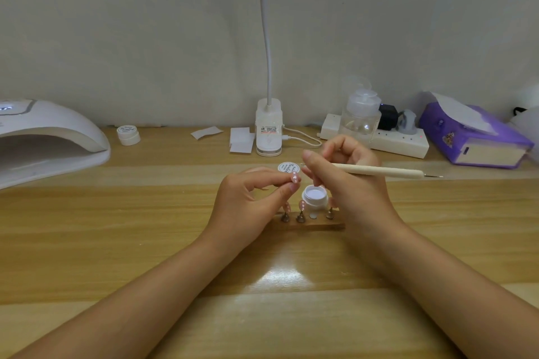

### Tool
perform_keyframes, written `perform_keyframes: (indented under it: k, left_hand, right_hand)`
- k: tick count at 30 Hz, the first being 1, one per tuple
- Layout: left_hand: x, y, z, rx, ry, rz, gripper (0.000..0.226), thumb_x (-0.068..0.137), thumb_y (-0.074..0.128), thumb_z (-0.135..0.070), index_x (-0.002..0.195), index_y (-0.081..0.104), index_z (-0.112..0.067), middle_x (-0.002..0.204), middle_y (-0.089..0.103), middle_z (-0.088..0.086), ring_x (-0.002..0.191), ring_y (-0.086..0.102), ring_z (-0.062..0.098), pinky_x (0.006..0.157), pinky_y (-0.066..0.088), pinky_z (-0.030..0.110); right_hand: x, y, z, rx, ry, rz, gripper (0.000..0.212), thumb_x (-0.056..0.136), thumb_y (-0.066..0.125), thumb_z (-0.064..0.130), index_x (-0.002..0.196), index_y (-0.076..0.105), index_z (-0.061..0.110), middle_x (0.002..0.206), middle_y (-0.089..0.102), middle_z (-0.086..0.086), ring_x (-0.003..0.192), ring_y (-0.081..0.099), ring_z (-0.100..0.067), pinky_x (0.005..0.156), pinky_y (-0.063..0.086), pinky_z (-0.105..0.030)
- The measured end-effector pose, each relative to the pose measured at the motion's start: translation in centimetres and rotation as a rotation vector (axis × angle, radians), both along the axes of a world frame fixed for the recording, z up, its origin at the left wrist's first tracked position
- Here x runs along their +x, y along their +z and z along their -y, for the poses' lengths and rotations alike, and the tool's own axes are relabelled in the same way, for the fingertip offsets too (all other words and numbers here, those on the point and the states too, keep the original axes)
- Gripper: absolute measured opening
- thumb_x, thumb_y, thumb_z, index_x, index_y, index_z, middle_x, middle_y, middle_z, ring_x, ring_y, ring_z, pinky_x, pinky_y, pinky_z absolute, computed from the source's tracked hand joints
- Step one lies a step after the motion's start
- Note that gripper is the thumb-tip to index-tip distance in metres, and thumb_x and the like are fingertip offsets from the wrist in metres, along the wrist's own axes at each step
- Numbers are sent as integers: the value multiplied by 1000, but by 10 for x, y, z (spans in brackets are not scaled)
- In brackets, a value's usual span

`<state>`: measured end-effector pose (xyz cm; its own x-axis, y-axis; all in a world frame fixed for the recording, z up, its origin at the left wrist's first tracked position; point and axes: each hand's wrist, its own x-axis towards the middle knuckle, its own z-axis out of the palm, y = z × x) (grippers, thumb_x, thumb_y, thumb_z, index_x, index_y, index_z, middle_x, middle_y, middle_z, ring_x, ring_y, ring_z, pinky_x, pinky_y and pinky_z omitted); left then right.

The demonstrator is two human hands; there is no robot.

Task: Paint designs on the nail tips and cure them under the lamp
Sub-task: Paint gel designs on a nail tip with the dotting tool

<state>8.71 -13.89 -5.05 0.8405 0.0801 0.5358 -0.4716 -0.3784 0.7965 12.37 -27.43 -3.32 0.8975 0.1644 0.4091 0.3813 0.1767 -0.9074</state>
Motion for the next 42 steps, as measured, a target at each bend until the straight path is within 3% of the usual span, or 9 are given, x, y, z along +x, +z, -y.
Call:
perform_keyframes:
  k: [2,5,10,18,29,35,42]
  left_hand:
    - [0,0,0,-7,-4,8,21,75,70,-8,93,70,-18,82,69,-13,76,60,-7,73,47,13]
    - [0,0,0,7,-9,13,22,75,70,-8,93,70,-20,84,70,-12,79,62,-4,76,47,15]
    - [0,-1,-1,19,-18,11,20,75,70,-7,93,71,-14,84,71,-6,78,62,-2,74,46,13]
    - [1,-2,-1,35,-26,42,22,75,70,-6,93,70,-18,81,70,-5,72,62,0,69,46,10]
    - [0,-1,-1,39,-31,40,21,75,70,-10,93,69,-21,81,69,-10,72,62,0,69,46,11]
    - [1,-1,-1,55,-24,38,23,74,70,-12,96,69,-20,83,69,-12,76,62,-1,72,48,15]
    - [0,-2,-2,63,-32,33,22,76,70,-8,96,70,-17,82,70,-4,72,63,5,69,50,17]
  right_hand:
    - [1,-1,0,-18,16,-2,32,79,69,12,55,55,28,51,57,8,62,60,-17,63,53,-28]
    - [0,-1,0,-36,15,-17,35,79,68,13,50,53,27,46,55,7,56,58,-15,66,52,-35]
    - [0,-1,0,-39,26,-15,40,78,64,4,47,51,25,41,52,4,43,52,-6,52,48,-20]
    - [2,-2,1,-54,44,-20,40,74,60,-3,47,48,23,40,50,4,40,49,-8,44,44,-18]
    - [3,-2,0,-57,48,-21,42,76,60,-5,47,49,24,41,51,3,40,50,-8,43,43,-17]
    - [1,-1,0,-63,41,-15,31,72,61,1,51,46,18,42,52,2,39,49,-7,43,45,-18]
    - [1,0,1,-49,26,-31,32,71,61,1,50,46,18,42,52,0,40,50,-8,43,44,-19]
